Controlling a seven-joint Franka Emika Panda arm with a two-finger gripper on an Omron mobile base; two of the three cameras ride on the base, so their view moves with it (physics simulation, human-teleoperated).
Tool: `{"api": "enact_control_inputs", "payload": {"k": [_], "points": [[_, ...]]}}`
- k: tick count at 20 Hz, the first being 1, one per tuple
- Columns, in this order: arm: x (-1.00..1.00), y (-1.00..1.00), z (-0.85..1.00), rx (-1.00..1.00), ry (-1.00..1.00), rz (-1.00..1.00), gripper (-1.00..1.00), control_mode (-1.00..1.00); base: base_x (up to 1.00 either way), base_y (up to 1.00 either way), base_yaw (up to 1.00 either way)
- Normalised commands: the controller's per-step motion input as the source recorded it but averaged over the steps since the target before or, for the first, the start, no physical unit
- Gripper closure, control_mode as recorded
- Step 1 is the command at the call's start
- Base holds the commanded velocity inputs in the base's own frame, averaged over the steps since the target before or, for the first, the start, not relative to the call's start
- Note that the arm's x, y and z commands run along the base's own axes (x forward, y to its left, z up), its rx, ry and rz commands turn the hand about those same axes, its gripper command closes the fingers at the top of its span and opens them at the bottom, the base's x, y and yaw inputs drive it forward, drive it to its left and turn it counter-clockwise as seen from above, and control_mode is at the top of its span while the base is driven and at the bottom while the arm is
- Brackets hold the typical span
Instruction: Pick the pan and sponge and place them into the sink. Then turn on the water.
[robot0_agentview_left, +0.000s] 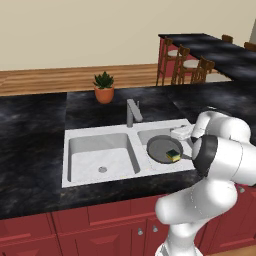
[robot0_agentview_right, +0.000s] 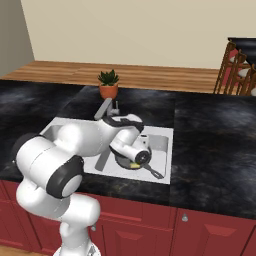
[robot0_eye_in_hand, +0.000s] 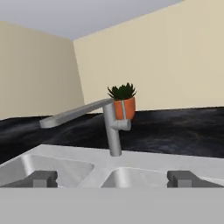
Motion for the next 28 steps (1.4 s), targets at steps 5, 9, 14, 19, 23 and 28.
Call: {"api": "enact_control_inputs", "payload": {"k": [5,9,14,19,23,28], "points": [[-0.02,0.13,0.19,0.0,-0.21,-0.01,-1.0,-1.0,0.0,0.0,0.0],[0.0,0.17,0.12,0.01,-0.16,-0.04,-1.0,-1.0,0.0,0.0,0.0],[0.06,0.08,0.03,0.04,-0.1,-0.04,-1.0,-1.0,0.0,0.0,0.0],[0.13,0.02,-0.01,0.05,-0.05,-0.04,-1.0,-1.0,0.0,0.0,0.0],[0.19,0.01,-0.01,0.01,0.0,-0.01,-1.0,-1.0,0.0,0.0,0.0],[0.19,0.12,0.01,0.0,-0.02,-0.01,-1.0,-1.0,0.0,0.0,0.0]]}}
